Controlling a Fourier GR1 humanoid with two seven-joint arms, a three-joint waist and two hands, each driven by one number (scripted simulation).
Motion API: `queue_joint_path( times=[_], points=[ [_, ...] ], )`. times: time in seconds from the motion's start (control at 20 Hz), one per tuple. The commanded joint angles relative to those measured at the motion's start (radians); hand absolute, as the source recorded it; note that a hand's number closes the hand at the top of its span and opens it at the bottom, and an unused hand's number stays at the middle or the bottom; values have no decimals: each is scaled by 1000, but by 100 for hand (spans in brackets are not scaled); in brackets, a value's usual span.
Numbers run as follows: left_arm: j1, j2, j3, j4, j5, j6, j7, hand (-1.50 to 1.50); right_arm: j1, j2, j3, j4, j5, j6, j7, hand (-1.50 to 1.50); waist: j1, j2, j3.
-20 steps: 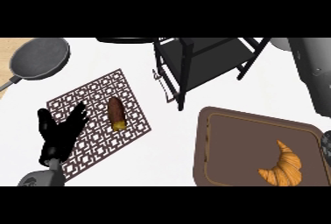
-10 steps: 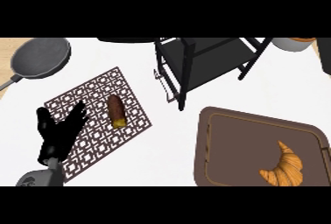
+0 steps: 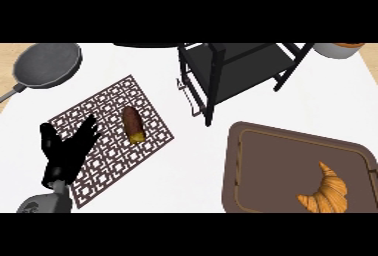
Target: Pick the can from the tray and place it in the tiered shelf
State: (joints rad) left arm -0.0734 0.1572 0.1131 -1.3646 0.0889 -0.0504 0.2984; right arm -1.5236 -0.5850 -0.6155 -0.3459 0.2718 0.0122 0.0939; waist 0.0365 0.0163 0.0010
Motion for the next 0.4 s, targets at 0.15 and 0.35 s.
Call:
queue_joint_path(
  times=[0.15, 0.35],
  points=[
    [53, -23, -25, -4, -19, 3, -15, 0, 38, -197, -60, 68, -57, 162, 8, -150, 12, 4, 0],
    [-6, -41, -32, 12, -23, 23, 5, 0, 92, -239, -75, 98, -76, 248, -52, -150, 12, 10, 1]
  ],
)
